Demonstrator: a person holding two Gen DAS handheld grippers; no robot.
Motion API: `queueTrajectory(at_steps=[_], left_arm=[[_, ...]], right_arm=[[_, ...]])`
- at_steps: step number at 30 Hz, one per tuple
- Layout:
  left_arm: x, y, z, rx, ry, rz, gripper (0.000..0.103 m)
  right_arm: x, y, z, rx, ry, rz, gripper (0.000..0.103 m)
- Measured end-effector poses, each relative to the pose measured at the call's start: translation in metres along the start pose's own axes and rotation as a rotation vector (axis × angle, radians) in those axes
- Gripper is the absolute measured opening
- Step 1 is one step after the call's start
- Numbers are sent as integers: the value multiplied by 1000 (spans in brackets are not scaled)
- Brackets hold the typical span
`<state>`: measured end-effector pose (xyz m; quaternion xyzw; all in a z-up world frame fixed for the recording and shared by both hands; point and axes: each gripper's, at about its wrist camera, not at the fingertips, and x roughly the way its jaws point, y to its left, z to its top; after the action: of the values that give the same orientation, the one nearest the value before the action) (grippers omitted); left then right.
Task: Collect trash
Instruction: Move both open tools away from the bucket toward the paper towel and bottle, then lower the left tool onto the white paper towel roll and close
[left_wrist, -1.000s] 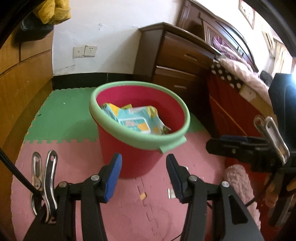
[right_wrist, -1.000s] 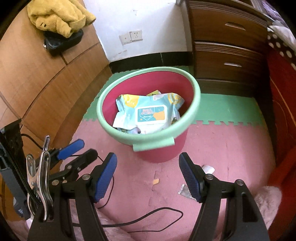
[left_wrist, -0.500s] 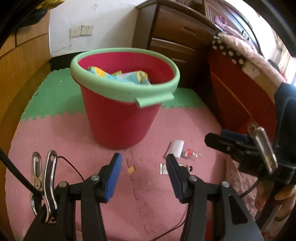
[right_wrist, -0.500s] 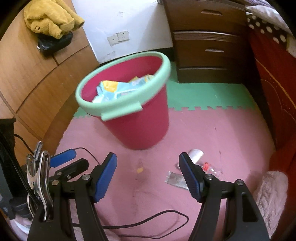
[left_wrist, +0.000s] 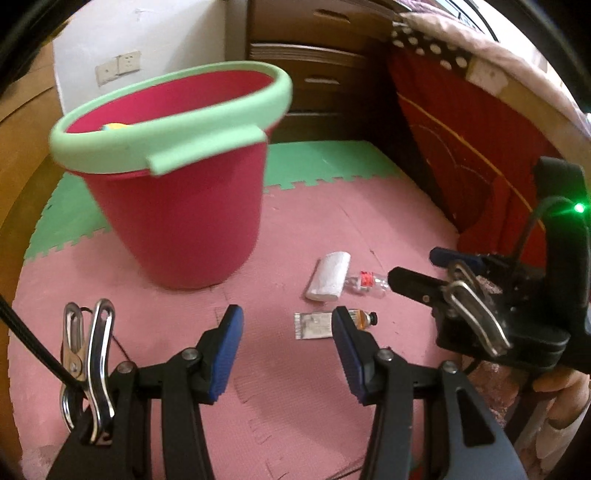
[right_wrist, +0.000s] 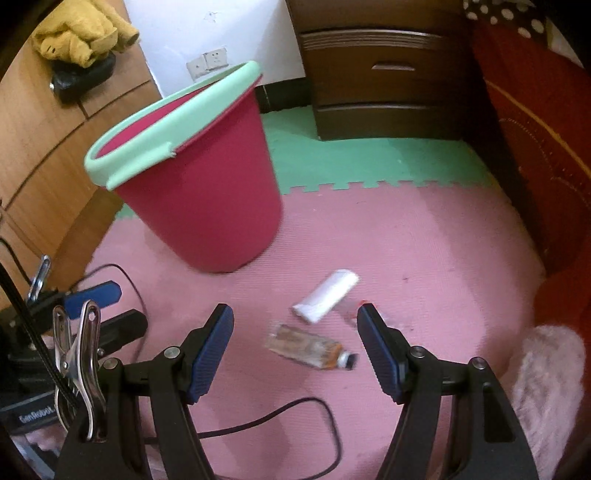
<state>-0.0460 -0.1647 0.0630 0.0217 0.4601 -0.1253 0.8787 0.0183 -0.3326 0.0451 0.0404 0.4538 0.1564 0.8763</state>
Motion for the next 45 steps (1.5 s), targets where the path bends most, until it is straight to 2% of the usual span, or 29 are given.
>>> queueTrajectory(at_steps=[4,11,15,24,37,39,41,42,44,45], left_arm=[[21,-15,5,33,15,-2,52],[62,-36,12,89,49,-17,52],[88,-48,15,123,84,-33,52],[143,-68,9,207,157,-27,52],[187,-64,13,207,184,11,51],[195,-60,13,179,208,1,49],[201,-56,11,158,228,-9,40],[201,-55,11,158,219,-6,39],[201,-55,10,168,206,-10,26],[201,-55,10,171,203,-16,23]], right_arm=[[1,-14,-7,-33,3,-50,72],[22,-40,-21,-65,69,-138,72],[29,-56,-27,-14,69,-116,71],[48,-94,-39,193,82,-59,71],[69,-93,-42,212,118,-65,68],[69,-93,-42,218,112,-54,68],[70,-92,-42,213,112,-59,68],[71,-92,-42,212,114,-60,68],[72,-91,-43,207,122,-63,68],[73,-90,-43,204,123,-65,68]])
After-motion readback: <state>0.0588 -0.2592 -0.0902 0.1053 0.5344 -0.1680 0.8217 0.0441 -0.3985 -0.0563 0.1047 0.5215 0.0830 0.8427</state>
